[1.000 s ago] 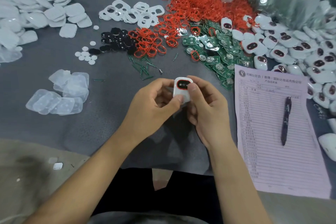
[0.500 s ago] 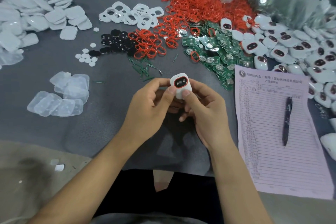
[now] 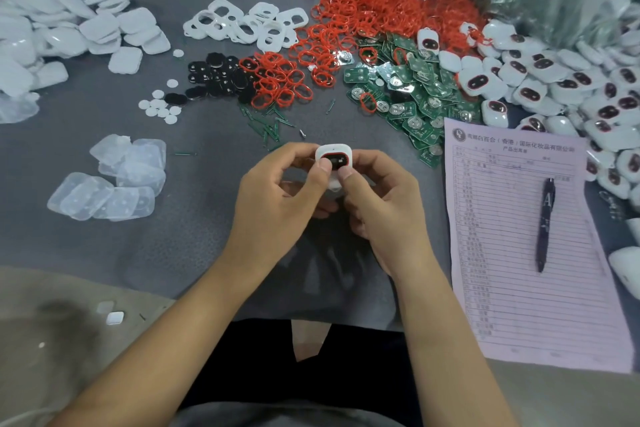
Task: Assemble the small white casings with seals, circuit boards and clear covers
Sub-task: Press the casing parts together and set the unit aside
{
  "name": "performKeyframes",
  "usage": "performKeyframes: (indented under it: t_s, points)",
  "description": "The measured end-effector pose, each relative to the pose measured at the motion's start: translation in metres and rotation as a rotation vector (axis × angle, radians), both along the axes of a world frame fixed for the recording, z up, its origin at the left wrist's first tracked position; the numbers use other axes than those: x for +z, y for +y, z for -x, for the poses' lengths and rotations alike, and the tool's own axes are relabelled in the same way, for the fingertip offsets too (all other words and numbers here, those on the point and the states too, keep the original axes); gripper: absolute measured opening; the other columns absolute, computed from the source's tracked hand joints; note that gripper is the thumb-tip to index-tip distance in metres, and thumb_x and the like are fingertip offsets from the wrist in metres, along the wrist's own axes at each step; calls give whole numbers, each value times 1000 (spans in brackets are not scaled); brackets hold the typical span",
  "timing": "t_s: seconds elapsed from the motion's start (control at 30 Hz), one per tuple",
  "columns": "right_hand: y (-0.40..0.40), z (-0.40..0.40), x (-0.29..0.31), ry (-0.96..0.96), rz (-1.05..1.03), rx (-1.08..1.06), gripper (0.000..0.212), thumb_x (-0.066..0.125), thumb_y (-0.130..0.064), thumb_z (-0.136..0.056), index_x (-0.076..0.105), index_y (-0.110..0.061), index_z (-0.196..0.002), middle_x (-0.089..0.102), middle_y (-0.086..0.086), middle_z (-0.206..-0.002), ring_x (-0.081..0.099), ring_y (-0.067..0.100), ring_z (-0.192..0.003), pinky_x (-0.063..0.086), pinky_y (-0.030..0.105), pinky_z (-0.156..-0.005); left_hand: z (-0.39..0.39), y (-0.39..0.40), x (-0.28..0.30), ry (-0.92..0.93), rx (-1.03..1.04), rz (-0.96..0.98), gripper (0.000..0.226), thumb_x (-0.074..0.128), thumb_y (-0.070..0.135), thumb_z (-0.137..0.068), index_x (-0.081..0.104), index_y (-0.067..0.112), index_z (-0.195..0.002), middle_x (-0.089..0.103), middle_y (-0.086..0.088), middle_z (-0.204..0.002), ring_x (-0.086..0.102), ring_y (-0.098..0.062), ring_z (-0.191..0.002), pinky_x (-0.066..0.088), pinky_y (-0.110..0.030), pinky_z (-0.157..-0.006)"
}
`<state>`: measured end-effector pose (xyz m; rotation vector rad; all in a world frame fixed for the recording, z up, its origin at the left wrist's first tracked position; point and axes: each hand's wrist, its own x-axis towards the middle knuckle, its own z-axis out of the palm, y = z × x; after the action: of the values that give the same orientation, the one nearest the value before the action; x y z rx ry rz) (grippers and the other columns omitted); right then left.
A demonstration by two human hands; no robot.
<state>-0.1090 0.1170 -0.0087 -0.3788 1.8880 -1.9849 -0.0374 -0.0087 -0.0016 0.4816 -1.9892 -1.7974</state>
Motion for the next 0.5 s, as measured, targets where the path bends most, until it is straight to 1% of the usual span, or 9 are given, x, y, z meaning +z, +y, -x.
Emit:
performKeyframes:
  t_s: [0.1,0.2,0.3,0.4,0.5]
  points:
    - [0,0,0,25,-9,10,12,67,-30,-91,75,-28,-99,67,-4,-75,49,3,-49,33,17,-42,-1,-1,0,-17,10,-9,5,68,10,-98,72,11,-100,76,-5,-82,76,-17,-63,62,-28,-56]
    - [1,0,-1,74,-28,31,14,66,-35,-90,75,-32,-100,70,-3,-81,53,1,-54,37,13,-47,-1,-2,-1,-28,-12,27,5,68,8,-96,73,9,-98,76,-7,-81,75,-17,-62,63,-33,-58]
    - [1,1,-1,98,-11,26,11,65,-32,-92,74,-31,-98,67,-9,-76,54,0,-54,37,9,-50,0,-3,-2,-28,-46,3,7,67,9,-98,73,10,-101,77,-5,-80,76,-18,-64,63,-32,-58]
    - [2,2,-2,94,6,18,9,65,-27,-95,74,-27,-98,61,-13,-67,49,1,-49,34,14,-44,-1,-4,-4,-23,-86,-5,6,67,11,-100,72,11,-104,78,-4,-81,77,-19,-65,62,-29,-58]
    - [3,2,-2,98,11,9,10,64,-23,-97,74,-24,-99,62,-15,-67,52,0,-50,36,12,-45,-1,-5,-5,-5,-111,5,7,66,14,-101,72,13,-106,79,-2,-83,77,-19,-67,62,-28,-60]
